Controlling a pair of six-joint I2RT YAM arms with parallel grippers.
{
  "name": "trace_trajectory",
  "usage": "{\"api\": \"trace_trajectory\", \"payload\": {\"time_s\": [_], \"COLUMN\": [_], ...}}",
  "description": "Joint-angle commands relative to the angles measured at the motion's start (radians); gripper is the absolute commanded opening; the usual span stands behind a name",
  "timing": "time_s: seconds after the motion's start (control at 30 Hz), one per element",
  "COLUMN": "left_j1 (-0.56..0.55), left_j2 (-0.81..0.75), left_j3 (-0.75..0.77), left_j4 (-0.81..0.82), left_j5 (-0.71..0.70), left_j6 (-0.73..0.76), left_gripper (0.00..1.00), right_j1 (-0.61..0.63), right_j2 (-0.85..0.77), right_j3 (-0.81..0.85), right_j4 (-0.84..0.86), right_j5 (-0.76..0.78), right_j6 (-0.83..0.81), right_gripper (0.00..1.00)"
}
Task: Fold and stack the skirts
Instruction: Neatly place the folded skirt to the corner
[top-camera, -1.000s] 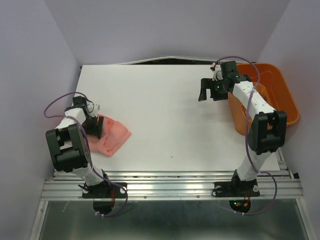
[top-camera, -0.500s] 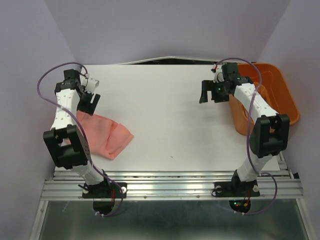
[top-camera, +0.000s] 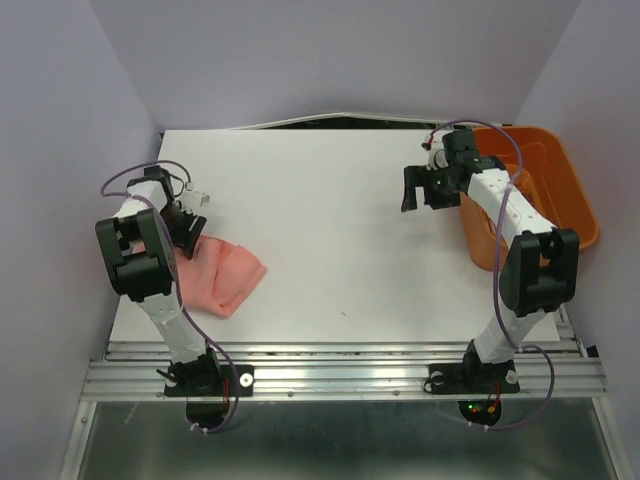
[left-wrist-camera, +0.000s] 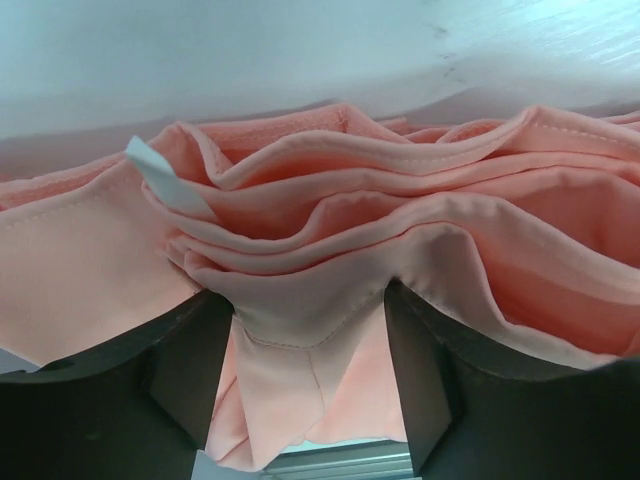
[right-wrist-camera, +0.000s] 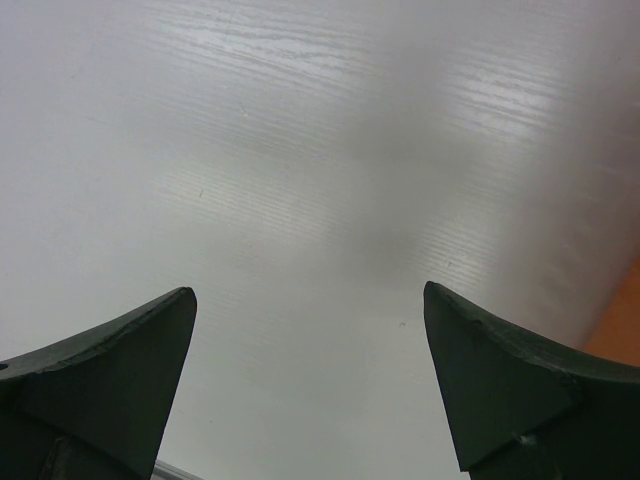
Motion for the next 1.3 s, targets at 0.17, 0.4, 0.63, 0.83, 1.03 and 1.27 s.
{"api": "trace_trajectory", "payload": {"time_s": [0.17,0.4,0.63,0.83,1.03,1.27], "left_j1": [0.120,0.137,0.139,0.133,0.079,-0.189], "left_j2": [-0.069,-0.172,-0.171,-0.206,-0.274,-0.367], "left_j3": [-0.178,-0.286,-0.211,-0.009,0.205,0.294], "left_j4": [-0.040,-0.016,-0.036,-0.119,-0.197,-0.096], "left_j5": [0.042,-0.012,0.021,0.034,0.053,0.012], "left_j6": [-0.170,-0.157,-0.136,-0.147,-0.162,-0.163], "left_gripper": [0.64,0.64,0.68,0.82,0.90,0.98], "right_j1": [0.004,0.004,0.004,0.004,0.004,0.004], "right_j2": [-0.069,-0.070,-0.066,-0.064,-0.043,-0.047], "right_j3": [-0.045,-0.050,-0.053,-0.036,-0.005,0.000], "right_j4": [0.010,0.012,0.012,0.017,0.020,0.036], "right_j5": [0.039,0.026,0.003,-0.013,-0.057,-0.074], "right_j6": [-0.044,-0.038,-0.029,-0.025,-0.013,-0.013], "right_gripper": [1.00,1.00,1.00,1.00,1.00,1.00]}}
